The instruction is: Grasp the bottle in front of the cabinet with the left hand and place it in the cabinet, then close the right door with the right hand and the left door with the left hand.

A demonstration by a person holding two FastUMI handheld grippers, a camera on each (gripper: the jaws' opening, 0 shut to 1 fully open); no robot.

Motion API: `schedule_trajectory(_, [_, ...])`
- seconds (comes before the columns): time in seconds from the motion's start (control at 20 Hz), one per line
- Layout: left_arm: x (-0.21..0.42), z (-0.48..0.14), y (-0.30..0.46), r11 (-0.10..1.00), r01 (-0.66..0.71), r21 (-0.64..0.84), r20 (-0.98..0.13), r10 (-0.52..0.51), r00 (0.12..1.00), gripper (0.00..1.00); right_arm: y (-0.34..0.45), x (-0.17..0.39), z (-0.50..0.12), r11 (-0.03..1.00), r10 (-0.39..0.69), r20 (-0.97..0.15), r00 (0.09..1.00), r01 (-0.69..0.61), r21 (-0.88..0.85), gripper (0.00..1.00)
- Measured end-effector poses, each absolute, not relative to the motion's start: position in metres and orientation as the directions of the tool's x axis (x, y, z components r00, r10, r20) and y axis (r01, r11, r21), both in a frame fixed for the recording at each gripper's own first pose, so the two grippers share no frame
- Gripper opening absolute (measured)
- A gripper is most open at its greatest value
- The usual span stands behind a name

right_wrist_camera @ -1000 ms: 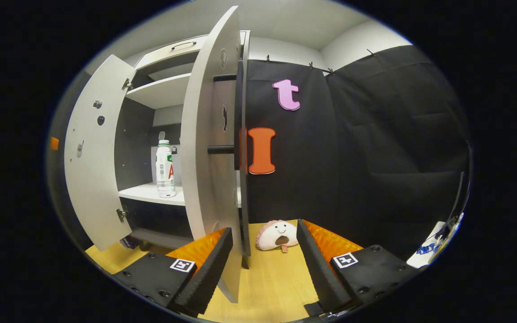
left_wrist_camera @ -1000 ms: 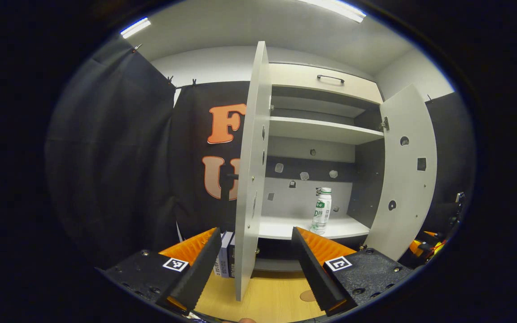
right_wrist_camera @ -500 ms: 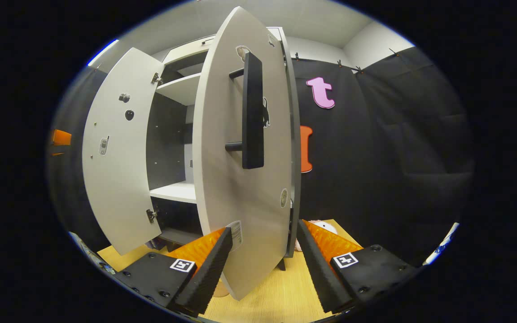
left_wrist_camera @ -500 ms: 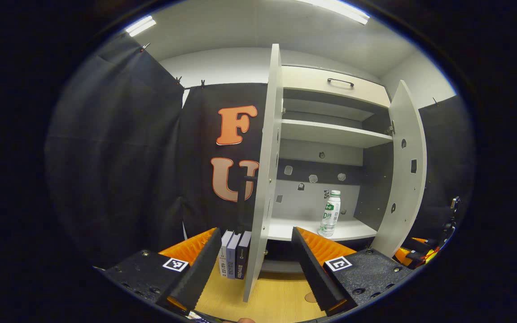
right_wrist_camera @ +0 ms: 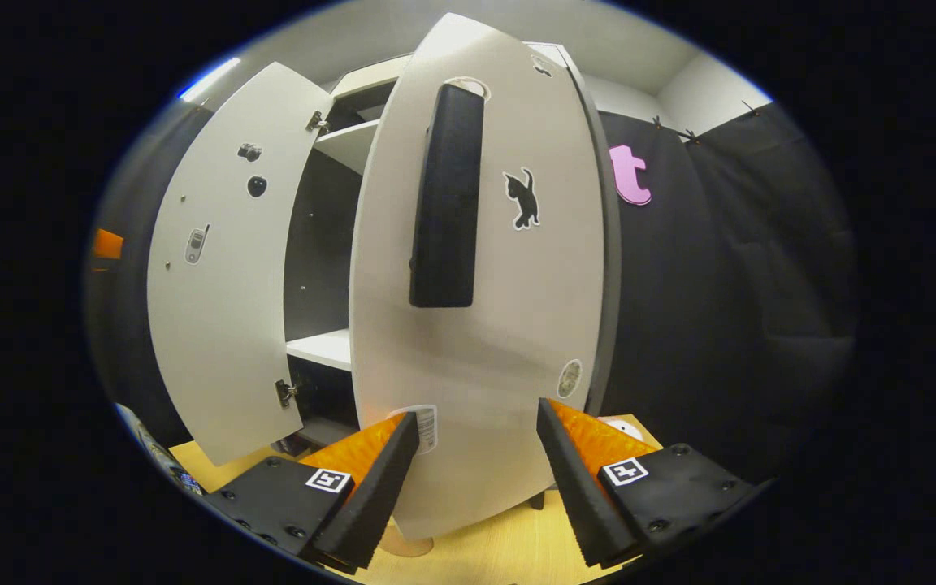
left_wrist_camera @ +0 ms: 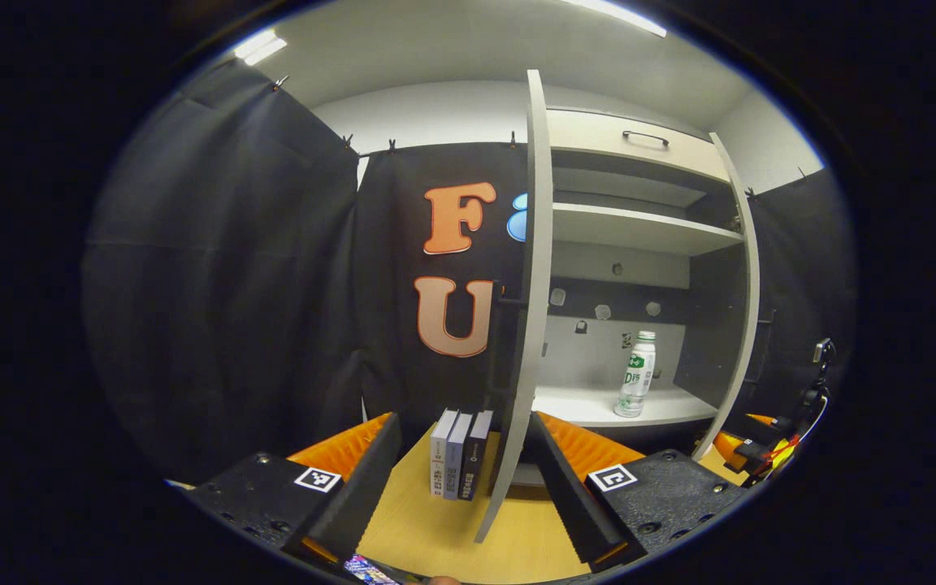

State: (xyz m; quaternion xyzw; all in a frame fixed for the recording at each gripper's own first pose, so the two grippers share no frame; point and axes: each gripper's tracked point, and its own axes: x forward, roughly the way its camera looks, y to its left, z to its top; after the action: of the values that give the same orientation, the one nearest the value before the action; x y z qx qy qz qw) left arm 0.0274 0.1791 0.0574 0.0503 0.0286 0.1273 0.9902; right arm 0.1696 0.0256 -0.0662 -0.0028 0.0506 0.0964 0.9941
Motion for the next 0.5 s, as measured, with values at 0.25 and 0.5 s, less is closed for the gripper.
schedule_trajectory(0.25, [0.032,0.054,0.197,0.951,-0.284,0.122,-0.033,0.289,0.957,0.95,0.044,0.192,-0.066,0.979,0.2,-0.104,0.974,-0.202,-0.007,0.97])
schedule_trajectory(0.5, [0.041,0.046,0.221,0.941,-0.314,0.125,-0.021,0.319,0.947,0.95,0.047,0.2,-0.072,0.98,0.197,-0.116,0.974,-0.199,-0.004,0.97])
